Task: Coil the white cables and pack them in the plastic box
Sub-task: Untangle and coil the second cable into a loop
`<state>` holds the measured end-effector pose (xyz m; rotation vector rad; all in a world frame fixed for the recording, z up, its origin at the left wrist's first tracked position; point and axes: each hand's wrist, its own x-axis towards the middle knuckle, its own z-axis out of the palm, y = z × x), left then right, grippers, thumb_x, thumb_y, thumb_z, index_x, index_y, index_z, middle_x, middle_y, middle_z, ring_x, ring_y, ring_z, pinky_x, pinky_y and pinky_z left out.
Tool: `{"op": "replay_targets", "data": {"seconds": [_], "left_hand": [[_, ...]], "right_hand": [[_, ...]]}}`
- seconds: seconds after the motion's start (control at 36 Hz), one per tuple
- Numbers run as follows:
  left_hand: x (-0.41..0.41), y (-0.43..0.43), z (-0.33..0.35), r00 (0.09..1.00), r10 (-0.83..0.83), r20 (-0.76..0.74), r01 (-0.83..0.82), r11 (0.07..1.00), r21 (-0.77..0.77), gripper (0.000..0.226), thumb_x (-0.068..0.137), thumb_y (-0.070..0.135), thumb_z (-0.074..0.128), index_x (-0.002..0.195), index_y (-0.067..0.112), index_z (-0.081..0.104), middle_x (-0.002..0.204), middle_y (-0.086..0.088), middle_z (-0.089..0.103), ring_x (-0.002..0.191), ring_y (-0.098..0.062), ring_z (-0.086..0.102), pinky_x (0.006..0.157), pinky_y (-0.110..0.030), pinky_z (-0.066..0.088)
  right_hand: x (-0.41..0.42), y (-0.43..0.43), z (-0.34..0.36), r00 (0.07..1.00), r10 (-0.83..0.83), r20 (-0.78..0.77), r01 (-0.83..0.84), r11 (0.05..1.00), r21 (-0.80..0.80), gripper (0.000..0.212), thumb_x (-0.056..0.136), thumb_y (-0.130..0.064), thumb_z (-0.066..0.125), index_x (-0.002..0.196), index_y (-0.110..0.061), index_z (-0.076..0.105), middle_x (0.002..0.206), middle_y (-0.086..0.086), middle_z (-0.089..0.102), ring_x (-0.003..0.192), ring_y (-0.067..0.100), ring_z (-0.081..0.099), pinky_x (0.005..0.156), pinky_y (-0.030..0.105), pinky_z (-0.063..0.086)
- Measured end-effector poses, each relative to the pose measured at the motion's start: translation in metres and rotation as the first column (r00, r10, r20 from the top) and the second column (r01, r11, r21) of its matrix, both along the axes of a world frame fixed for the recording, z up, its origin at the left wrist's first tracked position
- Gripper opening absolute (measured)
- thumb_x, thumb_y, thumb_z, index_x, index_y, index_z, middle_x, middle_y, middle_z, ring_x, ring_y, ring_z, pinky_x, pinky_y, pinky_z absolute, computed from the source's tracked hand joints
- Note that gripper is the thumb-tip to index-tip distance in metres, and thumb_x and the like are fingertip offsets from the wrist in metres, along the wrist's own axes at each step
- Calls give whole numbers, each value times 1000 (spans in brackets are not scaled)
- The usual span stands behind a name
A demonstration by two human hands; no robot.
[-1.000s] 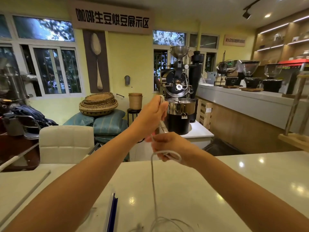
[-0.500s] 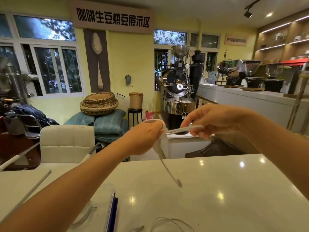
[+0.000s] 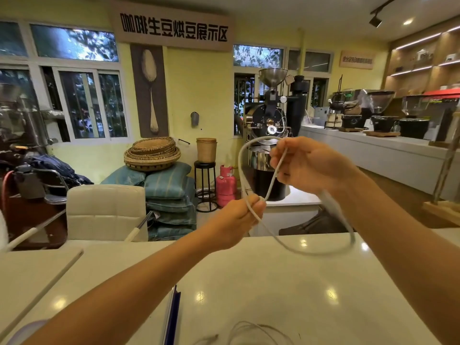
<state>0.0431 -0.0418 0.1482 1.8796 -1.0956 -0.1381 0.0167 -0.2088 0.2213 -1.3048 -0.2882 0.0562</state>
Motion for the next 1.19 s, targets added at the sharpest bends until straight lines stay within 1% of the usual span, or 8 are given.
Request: {"op": "replay_targets", "data": {"seconds": [0.28,0.5,0.64,0.75,0.83,0.89,0.97,1.19], "left_hand": [[-26,2,-3,994,-106,-19,104,992,-66,35,97,16,27,64,20,37,58,3,38,48,-2,35,56,-22,35],[-29,1,25,993,-118,28,122,955,-269,32,96,23,28,68,20,42,60,2,43,53,-5,43,59,-19,40],[-25,-6,35,995,-97,37,104,943,-317,29,96,18,32,69,16,43,60,2,46,50,-2,44,55,-11,40],[-17,-14,43,994,-111,-2,102,920,-378,29,97,17,30,72,16,46,64,1,52,56,-6,52,60,-17,47],[-11,-19,46,993,-106,-58,69,889,-452,28,97,19,28,76,16,46,68,0,56,57,-6,56,61,-16,50],[-7,-24,48,989,-107,-101,43,867,-497,29,98,20,27,76,16,45,69,-1,56,56,-4,58,61,-14,50],[0,-29,51,986,-110,-125,27,845,-535,29,98,19,26,76,16,44,70,-2,57,57,-5,59,61,-12,50],[29,-27,51,997,65,-50,-82,821,-565,26,98,15,26,77,17,41,70,0,57,54,4,60,58,-9,48]], "right_hand": [[31,10,-4,972,-209,-103,232,916,327,25,95,-15,38,85,-8,59,61,1,72,55,8,67,62,23,56],[43,17,-52,930,-284,-234,247,953,-175,28,95,-17,39,79,-1,56,67,12,57,50,15,61,41,22,49],[45,39,-79,902,-321,-289,271,942,-201,49,84,-51,45,62,-11,60,69,8,58,75,17,49,76,31,44],[35,43,-84,875,-381,-299,260,890,-374,44,94,-46,28,74,-14,50,57,4,54,57,11,38,51,19,39],[28,45,-82,891,-399,-214,262,840,-476,31,92,-29,36,84,-12,61,128,25,53,116,37,49,106,42,36],[27,45,-85,898,-383,-216,242,841,-485,33,90,-30,38,81,-13,64,124,20,58,132,37,34,111,49,22],[27,48,-91,910,-342,-235,222,880,-421,33,89,-31,37,72,-15,61,87,5,68,115,26,50,107,46,20],[14,50,-113,966,-186,-181,139,960,-243,46,92,-16,27,67,-1,63,68,8,67,69,18,58,72,30,45]]}}
